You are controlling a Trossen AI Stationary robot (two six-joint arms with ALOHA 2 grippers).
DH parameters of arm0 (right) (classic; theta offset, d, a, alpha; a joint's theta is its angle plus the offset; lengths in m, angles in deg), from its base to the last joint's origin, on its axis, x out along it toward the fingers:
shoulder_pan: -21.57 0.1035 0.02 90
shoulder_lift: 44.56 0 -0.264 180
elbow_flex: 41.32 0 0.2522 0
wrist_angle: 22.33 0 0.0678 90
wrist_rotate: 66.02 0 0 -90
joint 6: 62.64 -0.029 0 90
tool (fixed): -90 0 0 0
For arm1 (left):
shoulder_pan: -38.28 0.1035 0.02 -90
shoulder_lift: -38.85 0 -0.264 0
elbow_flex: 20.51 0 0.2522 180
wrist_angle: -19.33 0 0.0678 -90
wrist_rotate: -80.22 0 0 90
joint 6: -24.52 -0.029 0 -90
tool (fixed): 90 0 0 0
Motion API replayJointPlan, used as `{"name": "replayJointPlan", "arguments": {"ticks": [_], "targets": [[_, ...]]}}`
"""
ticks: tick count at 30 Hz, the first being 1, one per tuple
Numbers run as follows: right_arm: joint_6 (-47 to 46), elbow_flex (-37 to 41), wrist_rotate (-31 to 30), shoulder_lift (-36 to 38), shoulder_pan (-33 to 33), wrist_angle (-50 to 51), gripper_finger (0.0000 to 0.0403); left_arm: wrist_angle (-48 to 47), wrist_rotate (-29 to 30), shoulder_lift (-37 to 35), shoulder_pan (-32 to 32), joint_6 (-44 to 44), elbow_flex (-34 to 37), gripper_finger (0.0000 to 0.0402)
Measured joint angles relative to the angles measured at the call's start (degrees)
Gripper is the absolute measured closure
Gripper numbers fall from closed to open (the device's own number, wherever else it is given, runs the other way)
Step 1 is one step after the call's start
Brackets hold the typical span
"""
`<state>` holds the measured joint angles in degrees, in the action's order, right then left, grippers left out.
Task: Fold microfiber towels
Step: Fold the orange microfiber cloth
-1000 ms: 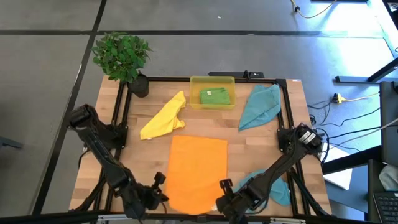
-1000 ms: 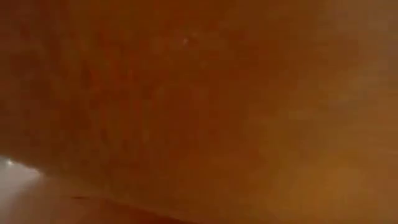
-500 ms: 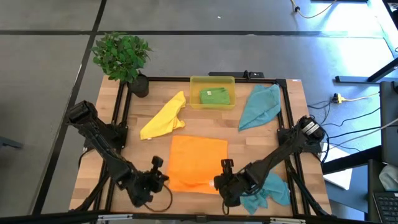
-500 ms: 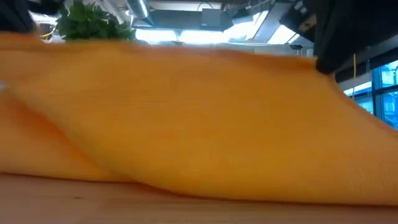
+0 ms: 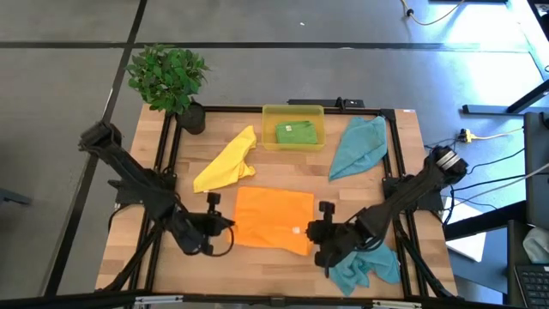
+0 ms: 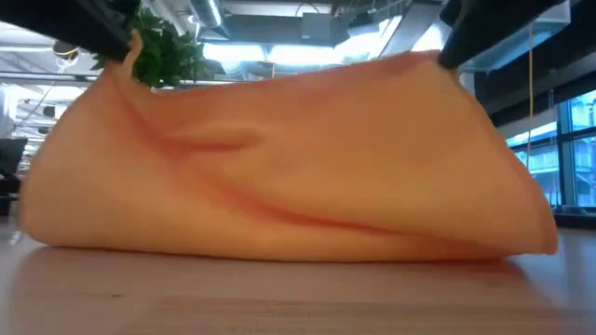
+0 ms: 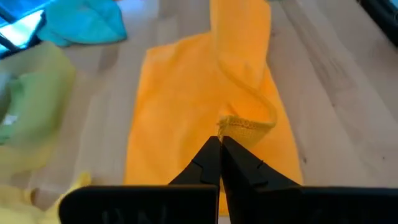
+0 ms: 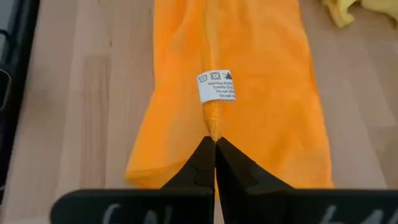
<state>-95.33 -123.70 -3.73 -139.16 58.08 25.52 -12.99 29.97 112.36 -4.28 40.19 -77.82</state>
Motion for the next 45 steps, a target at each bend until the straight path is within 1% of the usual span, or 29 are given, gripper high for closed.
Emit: {"name": "replayJointPlan", "arguments": {"ticks": [5, 7, 10, 13, 16, 22, 27, 31, 35, 42, 45], "targets": [[-2.9, 0.0, -2.6, 0.8, -0.4, 3.1, 0.0399, 0.0, 3.5, -2.3, 0.1, -2.6, -0.5, 0.0401], [-5.9, 0.0, -3.5, 0.7, -0.9, 7.4, 0.0399, -0.2, 4.5, -2.5, 0.6, -2.5, -0.5, 0.0401], [-11.2, 0.3, -4.3, 0.7, -1.9, 12.9, 0.0399, -3.1, 4.2, -2.4, 2.6, -0.5, -0.4, 0.0401], [-13.6, 1.2, -5.6, 0.6, -3.2, 15.5, 0.0399, -3.8, 1.3, -2.2, 5.6, 2.0, 0.8, 0.0401], [-13.5, 3.3, -5.0, 0.7, -5.1, 13.9, 0.0399, -3.3, -1.1, -2.1, 8.3, 2.2, 3.0, 0.0401], [-12.5, 8.2, -2.0, 0.6, -9.4, 10.4, 0.0399, 1.5, -4.5, -2.1, 13.1, 2.2, 7.6, 0.0401], [-9.5, 11.1, 0.2, 0.6, -12.4, 4.1, 0.0399, 5.6, -8.5, -2.1, 16.2, 2.2, 10.9, 0.0401], [-7.4, 12.5, 2.6, 0.6, -14.4, -0.4, 0.0399, 8.7, -12.1, -2.1, 18.4, 2.1, 13.3, 0.0402], [-5.9, 12.8, 4.7, 0.6, -15.6, -1.5, 0.0399, 12.4, -16.5, -2.1, 20.1, 1.7, 14.6, 0.0402], [-7.5, 12.8, 4.9, 0.6, -16.0, -1.4, 0.0393, 12.3, -16.3, -2.1, 23.2, 0.3, 14.7, 0.0401], [-8.7, 12.8, 5.0, 0.6, -16.7, -1.3, 0.0392, 12.3, -15.9, -2.1, 25.3, 1.5, 14.7, 0.0398]]}}
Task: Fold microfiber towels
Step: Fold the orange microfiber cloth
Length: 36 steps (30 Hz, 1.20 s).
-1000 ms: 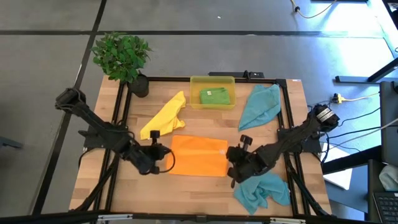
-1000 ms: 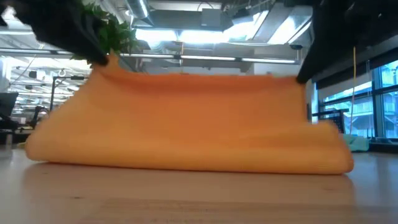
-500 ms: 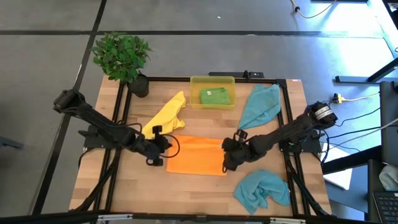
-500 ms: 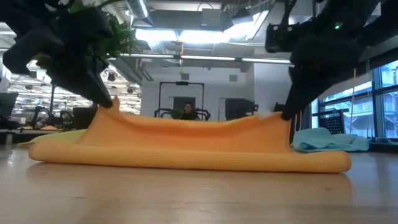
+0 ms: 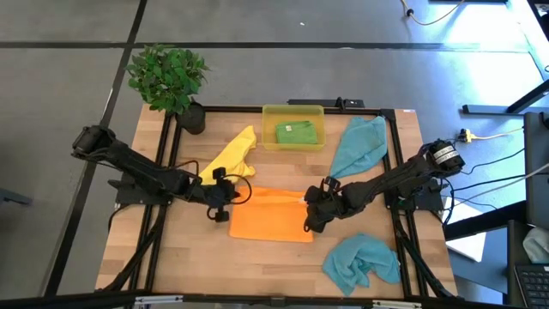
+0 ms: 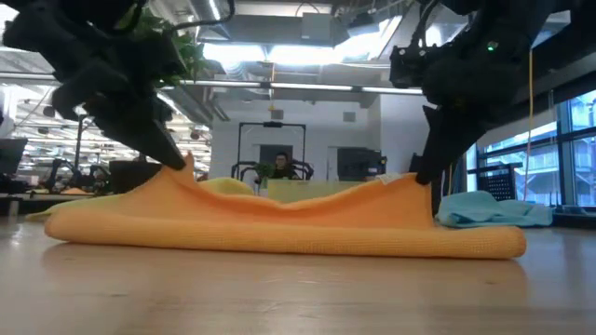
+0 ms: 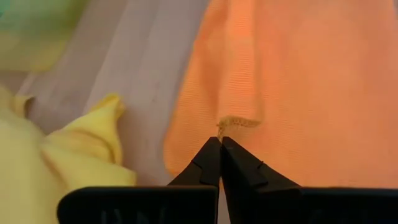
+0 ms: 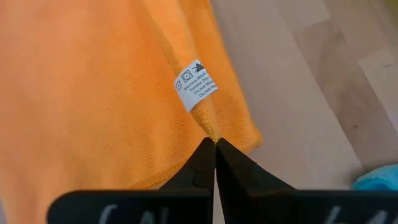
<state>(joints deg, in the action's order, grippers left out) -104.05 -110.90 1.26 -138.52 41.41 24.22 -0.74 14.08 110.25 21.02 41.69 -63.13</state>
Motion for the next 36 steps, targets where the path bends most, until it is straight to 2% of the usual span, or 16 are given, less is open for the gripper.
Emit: {"name": "replayJointPlan", "arguments": {"ticks": [10, 17, 24, 32, 36], "targets": [[1.2, 0.0, 0.0, 0.0, -3.1, 0.1, 0.0386, -0.1, -1.4, 0.0, 4.6, 1.8, 0.0, 0.0342], [0.1, 0.0, -1.0, 0.0, -3.5, 2.4, 0.0325, -0.6, -1.9, 0.0, 5.0, 0.7, 0.0, 0.0313], [-4.5, 0.0, -2.7, 0.0, -3.5, 7.0, 0.0276, -0.6, 3.3, 0.0, 5.7, -1.3, 0.0, 0.0303], [-0.2, 0.0, -2.9, 0.0, -3.7, 5.1, 0.0272, -0.5, 3.5, 0.0, 8.3, -2.7, 0.0, 0.0302], [1.6, 0.0, 0.6, 0.0, -5.8, 3.7, 0.0272, -0.4, 3.5, 0.0, 8.4, -2.7, 0.0, 0.0302]]}}
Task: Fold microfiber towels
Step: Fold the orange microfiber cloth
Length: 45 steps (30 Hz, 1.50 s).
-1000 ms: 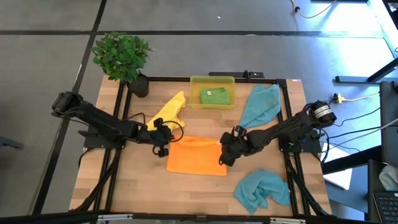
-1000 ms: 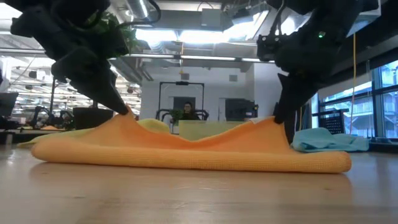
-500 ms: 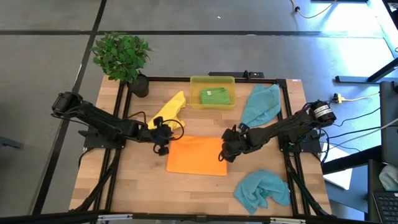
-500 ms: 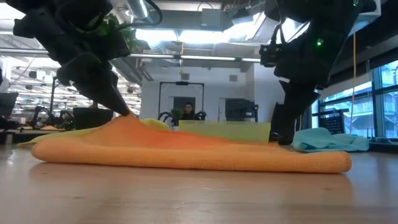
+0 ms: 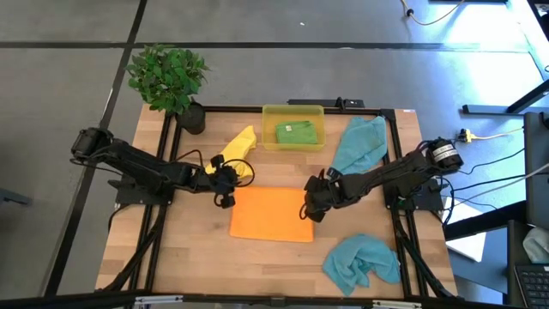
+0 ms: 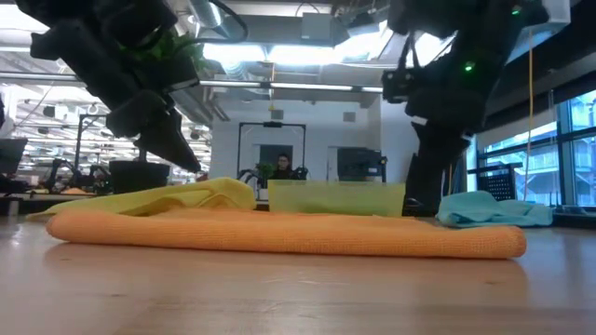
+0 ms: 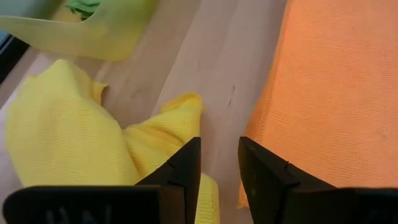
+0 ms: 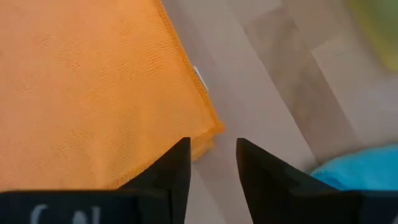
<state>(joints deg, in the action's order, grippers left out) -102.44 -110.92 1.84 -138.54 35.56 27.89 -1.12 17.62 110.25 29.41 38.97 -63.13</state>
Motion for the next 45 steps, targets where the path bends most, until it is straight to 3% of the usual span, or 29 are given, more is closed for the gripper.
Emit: {"name": "replayJointPlan", "arguments": {"ticks": [5, 10, 15, 20, 26, 33, 39, 45], "targets": [[6.9, 0.0, 6.2, 0.0, -4.1, -5.1, 0.0272, 3.8, -2.8, 0.0, -1.7, -0.7, 0.0, 0.0302], [13.9, 0.0, 10.2, 0.0, -5.4, -5.4, 0.0272, 8.4, -4.8, 0.0, -9.1, -1.1, 0.0, 0.0307], [16.8, 0.0, 5.6, 0.0, 0.7, -7.1, 0.0278, 8.3, -1.6, 0.0, -17.3, 2.2, 0.0, 0.0309], [14.7, 0.0, 5.4, -0.1, 8.3, -16.4, 0.0298, 8.3, 1.8, 0.0, -21.9, 5.0, 0.0, 0.0310], [13.0, 0.0, 6.7, -3.1, 15.9, -23.9, 0.0312, 8.3, 3.6, 2.0, -22.4, 6.0, 0.0, 0.0310], [10.1, 0.0, 11.6, -10.8, 19.4, -26.0, 0.0316, 8.7, 2.6, 8.0, -20.0, 6.5, 0.0, 0.0310], [3.8, -0.4, 11.3, -12.3, 19.6, -20.2, 0.0316, 13.7, -1.4, 9.3, -20.0, 7.6, 0.0, 0.0310], [0.6, -0.3, 9.3, -11.1, 18.1, -13.3, 0.0316, 14.4, -1.5, 9.3, -20.9, 6.4, 0.0, 0.0310]]}}
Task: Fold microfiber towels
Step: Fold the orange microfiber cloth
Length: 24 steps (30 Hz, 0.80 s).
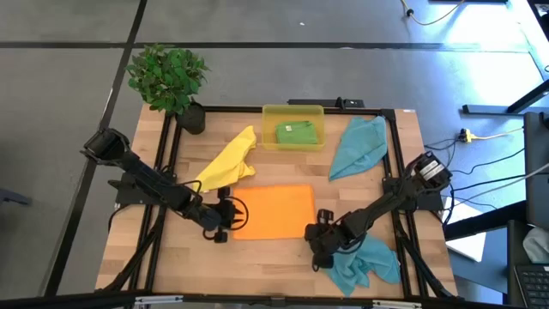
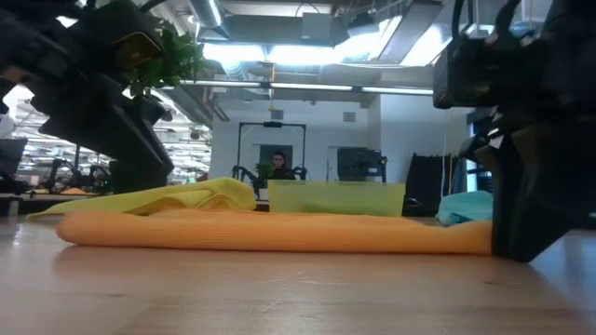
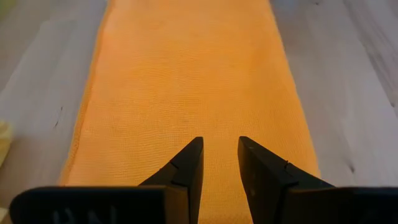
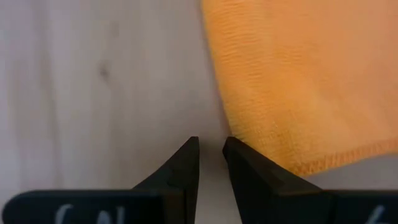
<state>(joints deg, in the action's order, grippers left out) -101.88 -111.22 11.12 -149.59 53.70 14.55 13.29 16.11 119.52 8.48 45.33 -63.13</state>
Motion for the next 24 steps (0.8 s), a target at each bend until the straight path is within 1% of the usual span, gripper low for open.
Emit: {"name": "replayJointPlan", "arguments": {"ticks": [2, 4, 10, 13, 15, 17, 20, 24], "targets": [[-1.1, 0.1, -0.4, 0.3, -1.1, 1.2, 0.0316, 0.0, 0.0, 0.0, -0.1, -0.3, 0.0, 0.0310], [-2.5, 0.2, -2.2, 0.3, -2.3, 2.2, 0.0316, 0.0, 0.0, 0.0, -0.2, -0.4, 0.0, 0.0310], [-10.6, 0.4, -11.0, 0.1, -6.5, 3.1, 0.0316, -0.9, 0.0, 0.0, -0.1, -0.4, 0.0, 0.0310], [-11.9, 0.3, -11.4, 0.1, -8.1, 4.6, 0.0316, -2.3, 0.0, 0.0, 0.3, -0.4, 0.0, 0.0310], [-13.5, 0.3, -11.5, 0.1, -8.9, 7.3, 0.0316, -4.0, 0.0, 0.0, 0.7, -0.4, 0.0, 0.0310], [-14.7, 0.3, -12.9, 0.1, -9.8, 10.6, 0.0316, -5.4, 0.2, 0.0, 1.1, -0.4, 0.0, 0.0310], [-14.4, 0.3, -15.5, 0.1, -11.3, 13.5, 0.0316, -6.1, 0.6, 0.0, 1.9, -0.4, 0.0, 0.0310], [-11.5, 0.7, -15.7, 1.3, -12.8, 15.5, 0.0316, -6.3, 0.9, 0.0, 2.8, -0.4, 0.0, 0.0310]]}}
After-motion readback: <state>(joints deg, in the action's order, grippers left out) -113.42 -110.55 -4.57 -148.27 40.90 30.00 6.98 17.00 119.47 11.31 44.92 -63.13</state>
